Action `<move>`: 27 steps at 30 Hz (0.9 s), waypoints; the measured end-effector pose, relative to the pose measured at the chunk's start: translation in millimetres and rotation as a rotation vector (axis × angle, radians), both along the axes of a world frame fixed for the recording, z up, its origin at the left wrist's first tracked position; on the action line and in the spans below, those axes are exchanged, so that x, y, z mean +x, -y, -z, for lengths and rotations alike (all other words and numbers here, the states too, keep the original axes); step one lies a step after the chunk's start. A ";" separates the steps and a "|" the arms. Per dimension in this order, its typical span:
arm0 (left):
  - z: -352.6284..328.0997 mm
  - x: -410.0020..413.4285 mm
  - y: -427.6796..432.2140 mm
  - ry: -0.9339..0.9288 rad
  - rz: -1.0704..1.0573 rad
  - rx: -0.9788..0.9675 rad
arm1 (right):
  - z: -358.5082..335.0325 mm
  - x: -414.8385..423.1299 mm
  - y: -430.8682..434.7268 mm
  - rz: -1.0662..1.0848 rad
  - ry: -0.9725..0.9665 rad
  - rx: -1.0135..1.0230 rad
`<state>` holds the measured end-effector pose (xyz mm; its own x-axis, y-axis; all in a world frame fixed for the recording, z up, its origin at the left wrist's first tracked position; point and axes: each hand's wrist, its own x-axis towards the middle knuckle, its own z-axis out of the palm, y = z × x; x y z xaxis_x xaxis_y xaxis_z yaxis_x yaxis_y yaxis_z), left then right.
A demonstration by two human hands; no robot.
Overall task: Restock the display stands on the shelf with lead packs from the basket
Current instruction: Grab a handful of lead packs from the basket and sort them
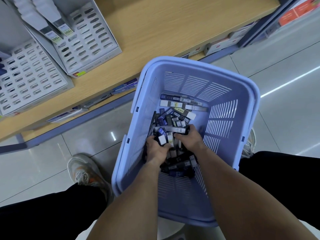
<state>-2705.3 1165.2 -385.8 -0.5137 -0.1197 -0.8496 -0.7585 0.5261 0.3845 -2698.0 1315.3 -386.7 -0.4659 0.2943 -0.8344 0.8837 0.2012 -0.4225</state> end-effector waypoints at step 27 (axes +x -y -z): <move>12.9 -16.1 -19.4 -0.044 -0.167 0.336 | -10.2 -6.2 11.4 0.265 -0.092 -0.287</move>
